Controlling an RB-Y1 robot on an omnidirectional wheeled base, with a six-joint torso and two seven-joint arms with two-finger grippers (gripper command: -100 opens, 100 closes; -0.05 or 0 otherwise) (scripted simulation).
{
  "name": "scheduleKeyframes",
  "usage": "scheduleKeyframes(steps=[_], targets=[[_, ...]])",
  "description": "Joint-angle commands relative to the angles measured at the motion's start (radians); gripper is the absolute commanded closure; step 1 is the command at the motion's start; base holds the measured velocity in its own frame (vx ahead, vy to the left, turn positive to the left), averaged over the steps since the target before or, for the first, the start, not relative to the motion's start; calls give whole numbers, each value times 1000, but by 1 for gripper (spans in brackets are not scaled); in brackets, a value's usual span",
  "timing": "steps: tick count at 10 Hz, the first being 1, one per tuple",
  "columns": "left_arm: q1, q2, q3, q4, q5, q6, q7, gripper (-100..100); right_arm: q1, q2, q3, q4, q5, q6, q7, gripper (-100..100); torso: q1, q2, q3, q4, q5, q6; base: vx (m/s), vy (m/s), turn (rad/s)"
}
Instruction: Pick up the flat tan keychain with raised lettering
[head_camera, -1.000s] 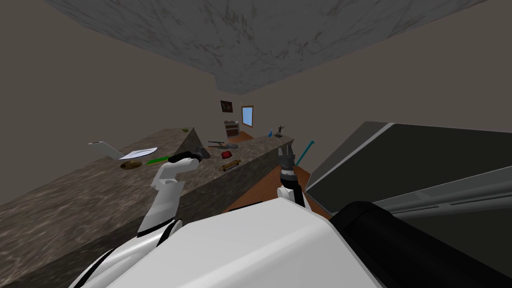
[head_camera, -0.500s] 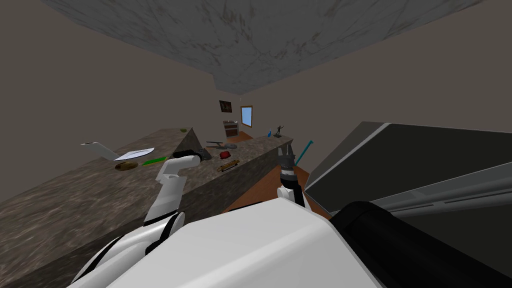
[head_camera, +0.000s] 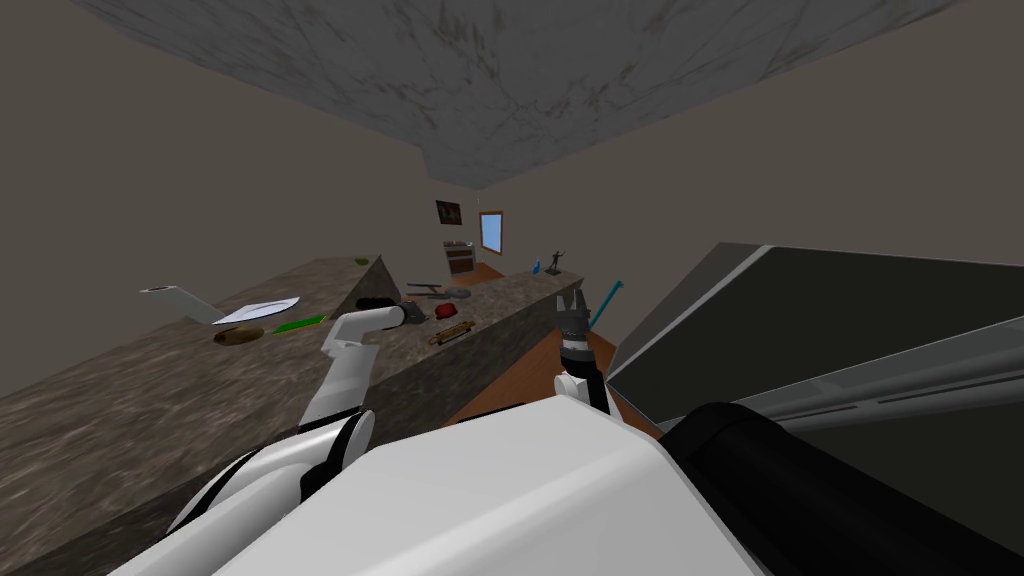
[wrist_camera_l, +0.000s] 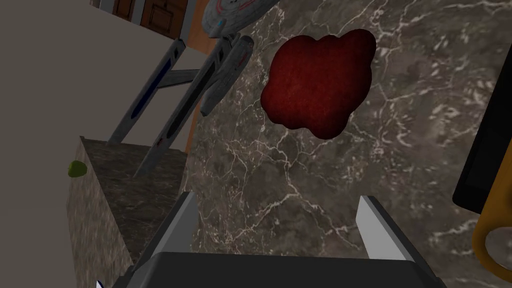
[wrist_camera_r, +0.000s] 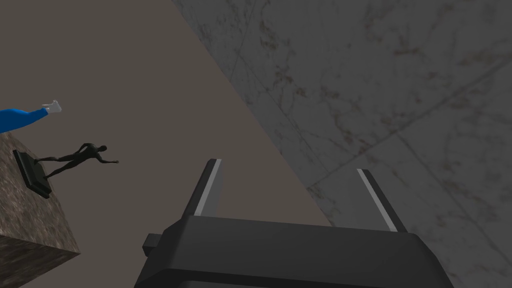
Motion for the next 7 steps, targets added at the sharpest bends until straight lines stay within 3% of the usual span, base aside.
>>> scheduleKeyframes(steps=[1,3,4,7], targets=[[-36,4,-1,50,-5,50,6,-100,0,0,0,0,0,0,0,0,0,0,0,0,0,0,15,-51,-40],[-36,4,-1,58,-5,89,6,-100,0,0,0,0,0,0,0,0,0,-1,0,0,0,0,15,-37,-8],[-67,7,-3,102,-10,130,9,-100,0,0,0,0,0,0,0,0,1,0,0,0,0,0,10,-45,-32],[-97,10,-6,163,-16,207,11,-100,0,0,0,0,0,0,0,0,0,-1,-1,0,0,0,23,-49,-32]])
